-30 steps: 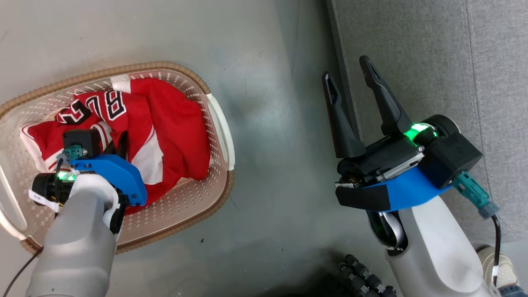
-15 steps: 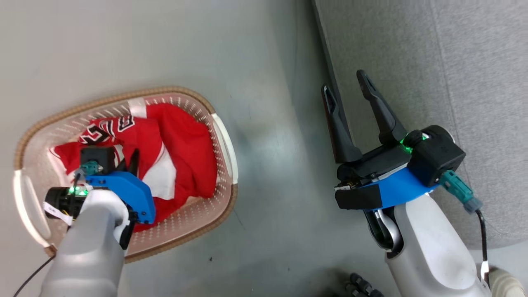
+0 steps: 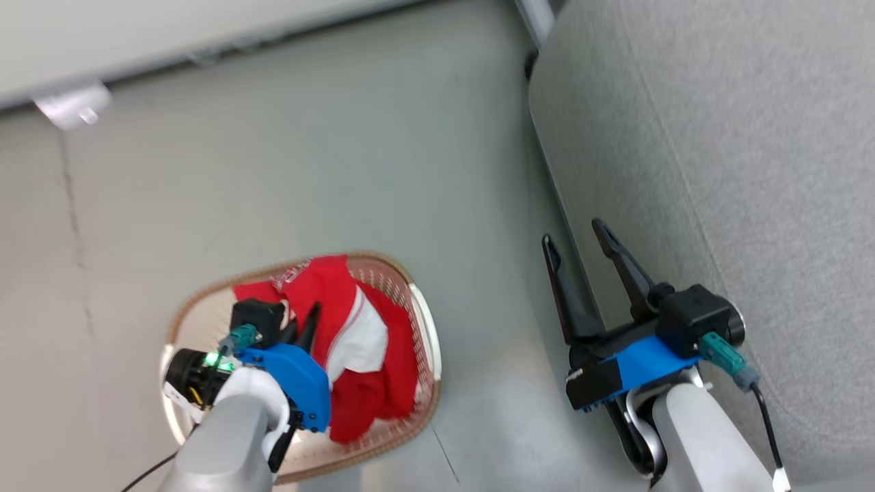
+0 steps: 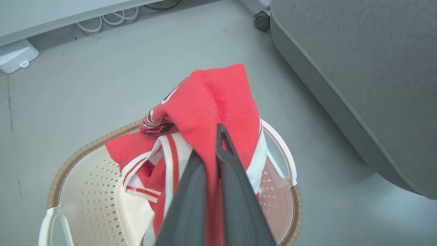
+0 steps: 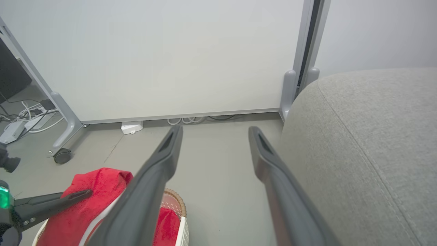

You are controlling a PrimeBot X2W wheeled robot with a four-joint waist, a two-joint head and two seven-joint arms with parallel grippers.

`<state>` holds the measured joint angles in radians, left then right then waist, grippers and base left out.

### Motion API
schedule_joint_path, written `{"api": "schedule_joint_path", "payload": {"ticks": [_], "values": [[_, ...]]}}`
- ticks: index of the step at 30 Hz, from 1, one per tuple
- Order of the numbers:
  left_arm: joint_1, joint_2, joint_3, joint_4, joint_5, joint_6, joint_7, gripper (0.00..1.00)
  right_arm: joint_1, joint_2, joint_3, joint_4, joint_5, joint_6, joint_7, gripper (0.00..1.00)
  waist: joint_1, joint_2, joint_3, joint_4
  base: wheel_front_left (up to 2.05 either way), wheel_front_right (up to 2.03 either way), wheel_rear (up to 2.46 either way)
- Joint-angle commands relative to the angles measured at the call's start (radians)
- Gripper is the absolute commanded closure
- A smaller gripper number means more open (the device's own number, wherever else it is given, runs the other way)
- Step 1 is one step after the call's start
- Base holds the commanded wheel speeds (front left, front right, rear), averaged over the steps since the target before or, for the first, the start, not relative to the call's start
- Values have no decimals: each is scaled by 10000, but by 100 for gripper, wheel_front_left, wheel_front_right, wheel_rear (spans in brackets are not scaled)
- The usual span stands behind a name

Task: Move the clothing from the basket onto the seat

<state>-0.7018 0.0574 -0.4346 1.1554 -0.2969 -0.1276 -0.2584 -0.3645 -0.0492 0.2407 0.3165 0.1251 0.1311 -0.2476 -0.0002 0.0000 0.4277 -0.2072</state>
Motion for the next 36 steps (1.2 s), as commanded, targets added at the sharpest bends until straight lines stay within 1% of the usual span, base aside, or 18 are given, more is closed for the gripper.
{"api": "schedule_joint_path", "payload": {"ticks": [1,7,12,17,25,36], "values": [[255,-21,-226,-256,-243,-35,-64,100,274,-22,-55,43,49,-7,55,0,2,0,-1639,637,0,0,0],[480,-55,-1294,-1361,-1074,-36,-65,100,948,-20,-330,81,-32,-7,383,0,2,0,-3011,1045,0,0,0],[155,-50,-2030,-2185,-1653,-35,-69,100,1546,-19,-560,-67,-211,-7,649,0,2,0,-3694,1321,0,0,0],[-103,-54,-2424,-2733,-2234,-36,-16,100,1998,-19,-667,-280,-214,-7,906,0,2,0,-4161,1506,0,0,0],[-419,-58,-2881,-3209,-2936,-36,93,100,2269,-20,-557,-612,-196,-7,1184,0,2,0,-4465,1626,0,0,0],[-519,-59,-3204,-3199,-3134,99,27,100,2436,-20,-475,-796,-140,-7,1303,0,2,0,-4481,1624,0,0,0]]}}
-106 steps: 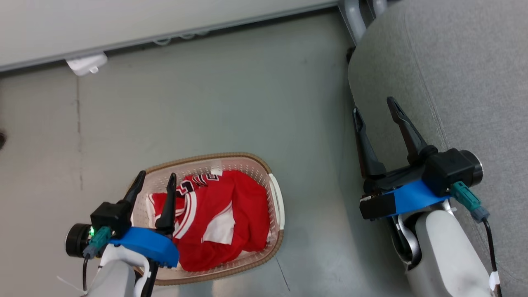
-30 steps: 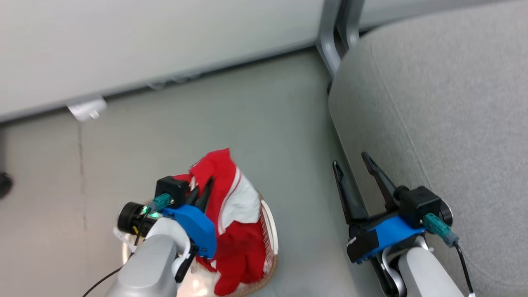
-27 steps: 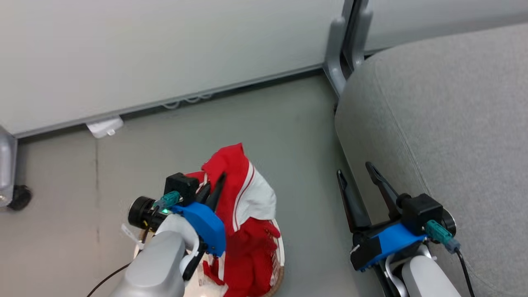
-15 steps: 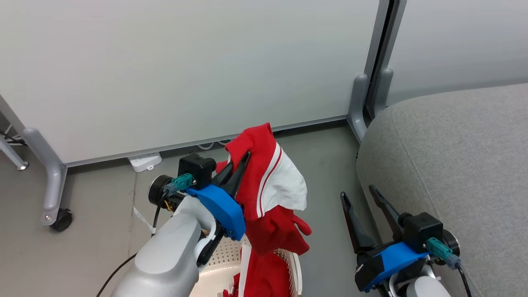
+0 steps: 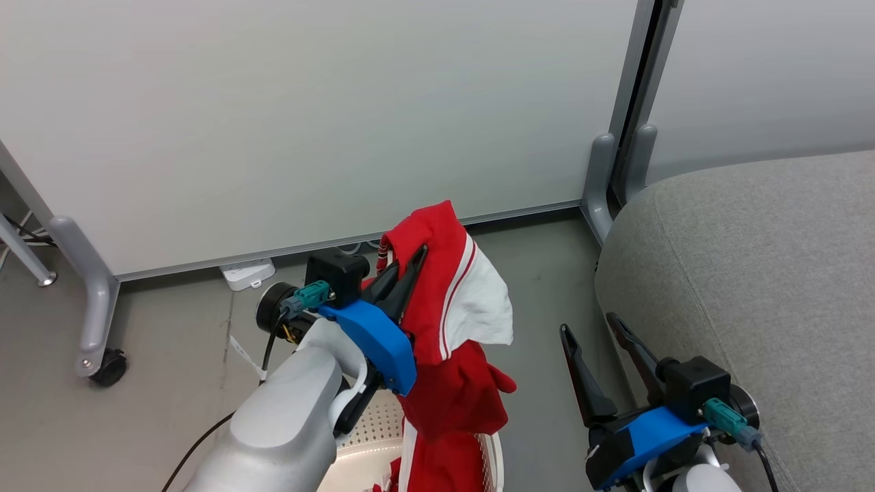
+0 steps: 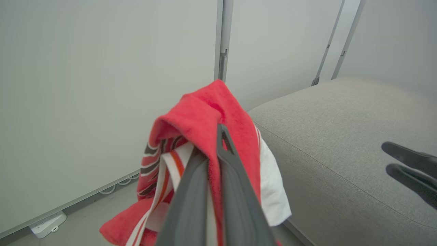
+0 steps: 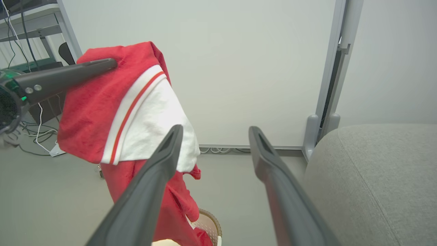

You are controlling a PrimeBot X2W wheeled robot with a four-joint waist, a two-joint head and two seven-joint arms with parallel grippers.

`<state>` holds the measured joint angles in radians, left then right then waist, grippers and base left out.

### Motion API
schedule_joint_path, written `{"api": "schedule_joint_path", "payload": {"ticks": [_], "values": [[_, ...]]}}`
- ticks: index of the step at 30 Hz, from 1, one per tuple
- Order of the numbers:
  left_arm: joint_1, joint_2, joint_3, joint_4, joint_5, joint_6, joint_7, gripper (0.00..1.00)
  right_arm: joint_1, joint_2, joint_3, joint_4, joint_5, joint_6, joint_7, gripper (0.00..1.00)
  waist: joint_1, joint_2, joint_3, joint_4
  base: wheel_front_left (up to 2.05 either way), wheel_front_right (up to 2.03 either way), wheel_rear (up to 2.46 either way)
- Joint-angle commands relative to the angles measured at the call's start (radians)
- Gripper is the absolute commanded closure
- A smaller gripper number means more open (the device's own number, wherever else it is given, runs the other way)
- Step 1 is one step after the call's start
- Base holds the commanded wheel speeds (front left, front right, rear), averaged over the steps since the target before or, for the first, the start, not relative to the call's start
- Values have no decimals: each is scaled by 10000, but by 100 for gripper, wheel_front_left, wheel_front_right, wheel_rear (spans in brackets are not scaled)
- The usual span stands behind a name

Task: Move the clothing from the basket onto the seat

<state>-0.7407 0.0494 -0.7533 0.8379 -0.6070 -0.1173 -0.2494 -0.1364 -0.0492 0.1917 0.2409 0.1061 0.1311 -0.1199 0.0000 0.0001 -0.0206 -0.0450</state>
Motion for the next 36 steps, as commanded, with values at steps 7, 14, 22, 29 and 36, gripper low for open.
{"api": "schedule_joint_path", "payload": {"ticks": [7,14,22,29,36], "values": [[-141,21,-196,29,-178,67,-87,100,51,-19,303,47,-43,-7,111,0,0,-1,71,62,0,0,0],[-233,21,-485,-103,-446,110,-86,100,-270,-20,1111,592,-302,-7,50,0,0,-1,124,145,0,0,0],[-562,22,-969,-452,-846,228,125,100,-939,-20,2003,1516,-402,-7,-217,0,0,-1,170,315,0,0,0],[-841,19,-1480,-828,-1290,414,223,100,-1567,-20,2449,2412,-484,-7,-631,0,0,-1,145,455,0,0,0],[-1019,22,-2008,-1134,-1722,556,237,100,-2104,-20,2560,3093,-599,-7,-1072,0,0,-1,123,548,0,0,0]]}}
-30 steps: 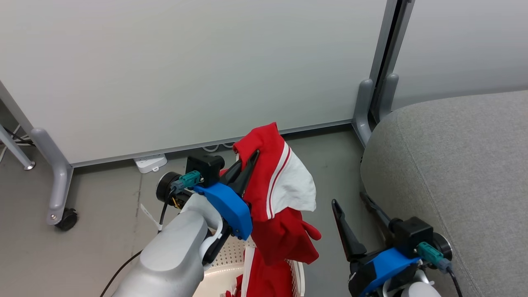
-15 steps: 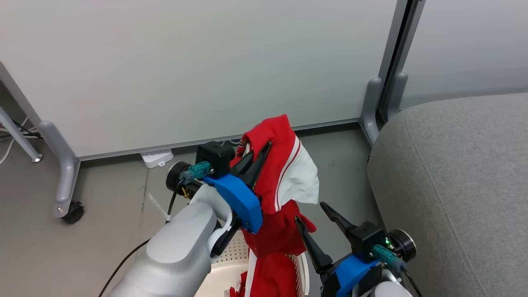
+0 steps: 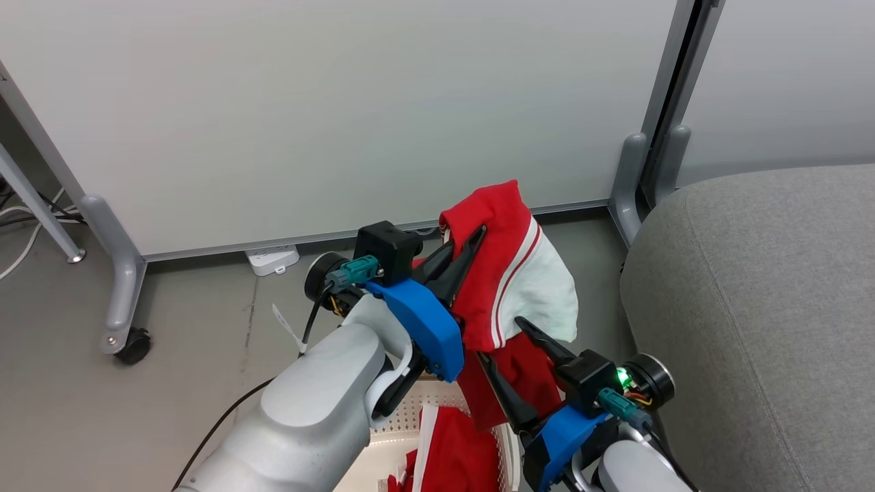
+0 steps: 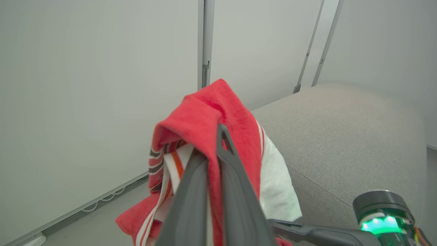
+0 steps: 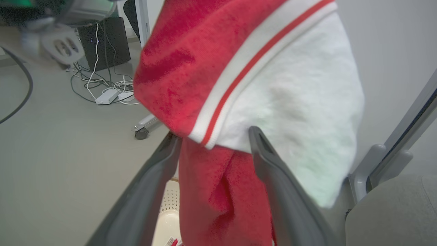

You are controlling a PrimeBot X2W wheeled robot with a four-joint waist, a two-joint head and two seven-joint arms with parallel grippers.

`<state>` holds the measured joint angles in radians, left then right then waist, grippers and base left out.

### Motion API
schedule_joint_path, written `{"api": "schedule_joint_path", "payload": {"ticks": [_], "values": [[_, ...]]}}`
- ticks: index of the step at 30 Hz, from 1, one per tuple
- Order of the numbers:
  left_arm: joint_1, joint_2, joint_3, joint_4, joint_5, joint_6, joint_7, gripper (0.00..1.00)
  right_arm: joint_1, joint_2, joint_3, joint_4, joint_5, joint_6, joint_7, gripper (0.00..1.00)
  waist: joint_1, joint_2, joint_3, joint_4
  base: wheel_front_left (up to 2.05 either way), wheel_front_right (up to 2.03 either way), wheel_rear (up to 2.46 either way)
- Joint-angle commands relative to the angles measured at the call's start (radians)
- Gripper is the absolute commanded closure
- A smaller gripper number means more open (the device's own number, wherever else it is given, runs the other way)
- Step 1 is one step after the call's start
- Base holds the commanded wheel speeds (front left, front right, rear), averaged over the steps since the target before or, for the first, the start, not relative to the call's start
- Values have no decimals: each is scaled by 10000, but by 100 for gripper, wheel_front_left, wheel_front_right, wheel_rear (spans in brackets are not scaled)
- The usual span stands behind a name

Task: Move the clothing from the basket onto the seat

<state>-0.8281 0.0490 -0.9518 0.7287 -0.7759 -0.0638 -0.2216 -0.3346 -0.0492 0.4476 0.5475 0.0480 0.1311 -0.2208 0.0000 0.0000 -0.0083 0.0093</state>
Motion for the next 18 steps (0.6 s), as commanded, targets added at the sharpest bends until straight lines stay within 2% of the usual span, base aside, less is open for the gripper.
{"api": "schedule_joint_path", "payload": {"ticks": [1,11,12,13,14,18], "values": [[-151,27,-96,-72,-83,51,-42,100,-190,-20,-15,89,-5,-7,-110,0,0,0,1,10,0,0,0],[-259,27,-671,-105,-556,178,-120,100,-829,-20,-104,433,535,-7,-408,0,0,0,-16,41,0,0,0],[-264,25,-716,-91,-598,186,-126,100,-883,-20,-79,498,671,-7,-418,50,0,0,-23,40,0,0,0],[-268,25,-756,-73,-623,186,-139,100,-945,-20,-54,562,771,-7,-424,95,0,0,-31,37,0,0,0],[-268,25,-789,-55,-674,182,-158,100,-1006,-21,-16,633,829,-7,-429,100,0,0,-38,32,0,0,0],[-324,25,-919,42,-794,191,-198,100,-1130,-21,56,872,1011,-7,-449,100,0,0,-71,4,0,0,0]]}}
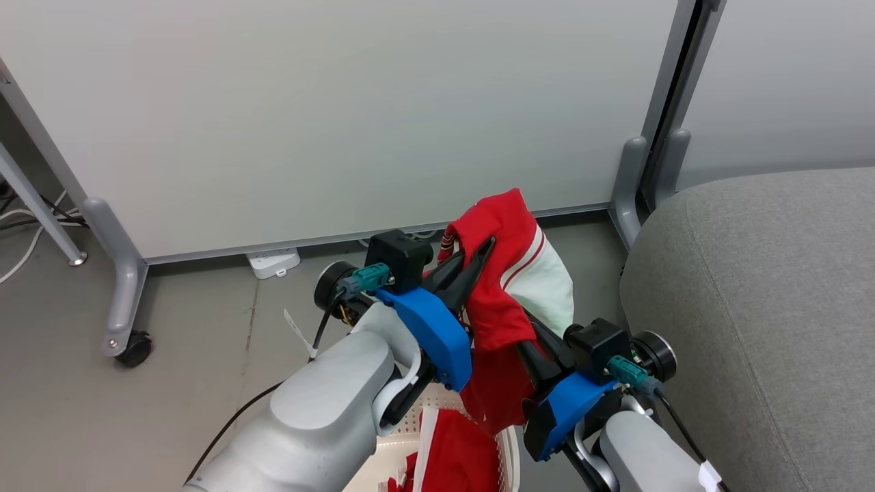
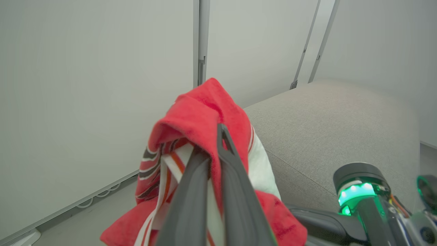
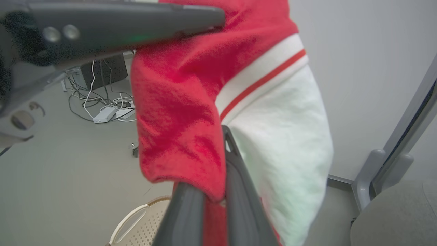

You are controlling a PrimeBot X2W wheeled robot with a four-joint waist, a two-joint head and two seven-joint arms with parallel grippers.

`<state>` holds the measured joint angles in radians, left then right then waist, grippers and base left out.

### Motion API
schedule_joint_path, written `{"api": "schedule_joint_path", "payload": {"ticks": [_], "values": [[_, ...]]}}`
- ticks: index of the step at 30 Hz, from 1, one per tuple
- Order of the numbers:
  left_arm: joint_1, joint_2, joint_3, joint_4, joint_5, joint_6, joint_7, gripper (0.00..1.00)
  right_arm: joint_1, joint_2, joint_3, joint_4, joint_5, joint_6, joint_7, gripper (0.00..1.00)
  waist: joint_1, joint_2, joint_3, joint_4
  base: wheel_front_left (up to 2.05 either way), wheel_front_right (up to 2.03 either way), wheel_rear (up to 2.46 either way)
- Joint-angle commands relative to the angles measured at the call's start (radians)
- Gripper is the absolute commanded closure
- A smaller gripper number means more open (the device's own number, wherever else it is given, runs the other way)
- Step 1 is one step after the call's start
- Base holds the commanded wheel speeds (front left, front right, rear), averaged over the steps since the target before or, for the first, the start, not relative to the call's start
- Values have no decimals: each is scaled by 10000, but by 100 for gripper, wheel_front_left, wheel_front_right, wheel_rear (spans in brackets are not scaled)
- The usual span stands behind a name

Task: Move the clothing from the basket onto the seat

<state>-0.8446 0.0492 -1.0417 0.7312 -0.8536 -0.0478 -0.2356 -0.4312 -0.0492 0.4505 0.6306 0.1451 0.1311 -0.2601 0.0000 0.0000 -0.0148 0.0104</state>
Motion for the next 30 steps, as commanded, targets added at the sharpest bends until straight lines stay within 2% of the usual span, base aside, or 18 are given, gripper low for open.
{"api": "schedule_joint_path", "payload": {"ticks": [1,30], "values": [[-167,23,-45,39,-62,35,-66,100,-186,-21,42,89,71,-7,-58,100,0,0,-13,-15,0,0,0],[-356,25,-366,510,-492,33,-300,100,-63,-21,252,68,328,-7,-65,100,0,0,-29,-311,0,0,0]]}}
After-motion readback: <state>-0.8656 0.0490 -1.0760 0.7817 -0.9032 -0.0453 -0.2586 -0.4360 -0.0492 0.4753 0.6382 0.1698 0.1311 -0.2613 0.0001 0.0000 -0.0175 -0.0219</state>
